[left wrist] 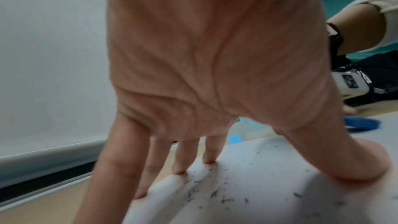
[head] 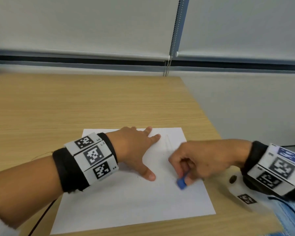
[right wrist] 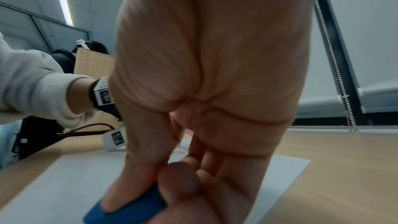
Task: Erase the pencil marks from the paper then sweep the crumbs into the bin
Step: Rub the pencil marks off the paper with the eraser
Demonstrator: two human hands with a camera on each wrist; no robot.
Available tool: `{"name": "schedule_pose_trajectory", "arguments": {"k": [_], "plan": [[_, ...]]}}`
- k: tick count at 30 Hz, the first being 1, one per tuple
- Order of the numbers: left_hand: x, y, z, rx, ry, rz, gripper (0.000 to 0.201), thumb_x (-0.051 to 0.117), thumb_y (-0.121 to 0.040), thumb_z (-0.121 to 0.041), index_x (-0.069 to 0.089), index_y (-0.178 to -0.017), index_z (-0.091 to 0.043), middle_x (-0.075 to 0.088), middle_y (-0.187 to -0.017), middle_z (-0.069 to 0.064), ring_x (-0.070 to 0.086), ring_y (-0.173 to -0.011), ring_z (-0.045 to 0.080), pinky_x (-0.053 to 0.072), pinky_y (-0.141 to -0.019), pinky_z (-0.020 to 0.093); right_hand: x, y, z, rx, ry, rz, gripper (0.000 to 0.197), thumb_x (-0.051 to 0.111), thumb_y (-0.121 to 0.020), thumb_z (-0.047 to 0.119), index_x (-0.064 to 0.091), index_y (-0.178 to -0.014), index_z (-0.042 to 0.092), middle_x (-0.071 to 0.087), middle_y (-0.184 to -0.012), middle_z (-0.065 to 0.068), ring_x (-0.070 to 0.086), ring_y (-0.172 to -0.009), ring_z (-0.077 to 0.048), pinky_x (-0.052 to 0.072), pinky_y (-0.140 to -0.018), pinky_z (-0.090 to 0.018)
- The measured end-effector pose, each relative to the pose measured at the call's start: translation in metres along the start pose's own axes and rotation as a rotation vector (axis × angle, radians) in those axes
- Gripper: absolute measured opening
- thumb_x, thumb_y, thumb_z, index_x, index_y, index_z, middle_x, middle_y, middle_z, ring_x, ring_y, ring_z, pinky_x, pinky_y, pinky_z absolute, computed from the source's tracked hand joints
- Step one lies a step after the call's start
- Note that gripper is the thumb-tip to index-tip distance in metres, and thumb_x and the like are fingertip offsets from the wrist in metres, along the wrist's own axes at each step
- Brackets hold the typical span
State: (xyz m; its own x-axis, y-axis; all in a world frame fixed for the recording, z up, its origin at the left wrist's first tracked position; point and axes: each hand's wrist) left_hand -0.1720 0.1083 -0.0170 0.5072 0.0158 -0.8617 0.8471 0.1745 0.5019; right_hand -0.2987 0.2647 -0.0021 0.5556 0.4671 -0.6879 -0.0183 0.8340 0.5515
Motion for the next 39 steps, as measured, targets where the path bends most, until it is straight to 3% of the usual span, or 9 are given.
{"name": "schedule_pose_trajectory", "arguments": {"k": [2, 7, 12, 18, 23, 26, 30, 35, 39], "plan": [[0.001, 0.0, 0.0, 0.004, 0.006, -0.001, 0.122, 0.062, -0.068, -0.078, -0.013, -0.153, -0.034, -0.015, -0.162, -0.001, 0.006, -0.148, 0.038, 0.023, -0.114, 0.04, 0.001, 0.001, 0.002, 0.023, -0.01, 0.052, 0.009, 0.07, -0.084, 0.013, 0.063, -0.083, 0.018, 0.067, -0.083, -0.009, 0.059, -0.061, -0.019, 0.055, -0.062, -0.037], [-0.001, 0.0, -0.001, -0.008, -0.005, 0.004, 0.121, 0.062, -0.069, -0.078, -0.014, -0.153, -0.035, -0.015, -0.162, -0.002, 0.007, -0.148, 0.037, 0.025, -0.113, 0.041, -0.004, -0.007, 0.0, 0.006, -0.005, -0.263, 0.013, 0.07, -0.085, 0.018, 0.059, -0.078, 0.02, 0.066, -0.076, -0.007, 0.062, -0.063, -0.022, 0.051, -0.059, -0.031], [0.0, 0.0, 0.0, -0.004, -0.009, 0.005, 0.123, 0.063, -0.067, -0.078, -0.013, -0.153, -0.035, -0.014, -0.162, -0.003, 0.008, -0.148, 0.037, 0.025, -0.113, 0.041, 0.011, 0.011, 0.003, -0.014, 0.005, -0.024, 0.011, 0.072, -0.082, 0.017, 0.062, -0.079, 0.021, 0.066, -0.076, -0.001, 0.064, -0.068, -0.024, 0.053, -0.064, -0.035], [-0.002, 0.0, 0.0, -0.005, -0.003, 0.016, 0.122, 0.063, -0.068, -0.078, -0.014, -0.152, -0.035, -0.016, -0.162, -0.002, 0.008, -0.148, 0.035, 0.026, -0.112, 0.039, 0.0, -0.004, 0.004, 0.007, -0.039, -0.275, 0.011, 0.069, -0.086, 0.02, 0.059, -0.085, 0.016, 0.067, -0.079, -0.007, 0.065, -0.059, -0.024, 0.051, -0.051, -0.023], [-0.003, 0.002, 0.0, 0.004, -0.009, 0.022, 0.123, 0.063, -0.068, -0.078, -0.013, -0.153, -0.034, -0.015, -0.162, -0.002, 0.011, -0.148, 0.037, 0.028, -0.113, 0.042, 0.018, 0.018, 0.001, -0.029, -0.069, -0.071, 0.014, 0.071, -0.084, 0.018, 0.059, -0.077, 0.021, 0.062, -0.072, 0.004, 0.064, -0.067, -0.031, 0.05, -0.058, -0.03], [-0.004, 0.002, 0.0, 0.008, -0.02, 0.022, 0.122, 0.061, -0.069, -0.079, -0.014, -0.153, -0.033, -0.015, -0.162, -0.001, 0.013, -0.147, 0.036, 0.029, -0.111, 0.041, 0.014, 0.014, 0.002, 0.006, -0.057, -0.098, 0.011, 0.07, -0.085, 0.018, 0.061, -0.084, 0.025, 0.058, -0.067, 0.018, 0.066, -0.062, -0.024, 0.049, -0.055, -0.02], [-0.005, 0.004, -0.002, 0.003, -0.049, 0.02, 0.121, 0.061, -0.069, -0.079, -0.014, -0.153, -0.033, -0.015, -0.163, -0.001, 0.018, -0.146, 0.034, 0.03, -0.109, 0.04, -0.006, -0.006, 0.001, 0.073, -0.014, -0.181, 0.012, 0.068, -0.087, 0.024, 0.063, -0.095, 0.016, 0.068, -0.078, 0.003, 0.069, -0.057, -0.017, 0.048, -0.053, -0.017], [-0.005, 0.003, -0.001, 0.003, -0.02, 0.023, 0.122, 0.063, -0.069, -0.077, -0.013, -0.153, -0.034, -0.014, -0.163, -0.001, 0.013, -0.147, 0.033, 0.027, -0.11, 0.04, -0.036, -0.031, -0.016, 0.126, 0.019, -0.383, 0.013, 0.064, -0.088, 0.02, 0.052, -0.093, 0.023, 0.071, -0.075, -0.005, 0.068, -0.052, -0.02, 0.051, -0.059, -0.027], [-0.005, -0.001, 0.001, -0.006, 0.003, 0.046, 0.126, 0.068, -0.065, -0.077, -0.015, -0.152, -0.038, -0.016, -0.162, -0.002, 0.004, -0.148, 0.034, 0.023, -0.112, 0.042, -0.025, -0.024, -0.018, 0.038, 0.042, -0.357, 0.01, 0.067, -0.086, 0.019, 0.059, -0.088, 0.023, 0.061, -0.069, 0.002, 0.056, -0.054, -0.011, 0.048, -0.057, -0.027]]}}
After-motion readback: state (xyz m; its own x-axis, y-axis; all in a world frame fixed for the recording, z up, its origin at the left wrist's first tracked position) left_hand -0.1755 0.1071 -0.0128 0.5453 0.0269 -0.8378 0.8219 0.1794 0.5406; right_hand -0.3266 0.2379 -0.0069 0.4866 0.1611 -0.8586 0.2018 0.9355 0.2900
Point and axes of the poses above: each hand's wrist, its own y-axis away from the middle knuckle, its own x-axis out of the palm, z = x × y
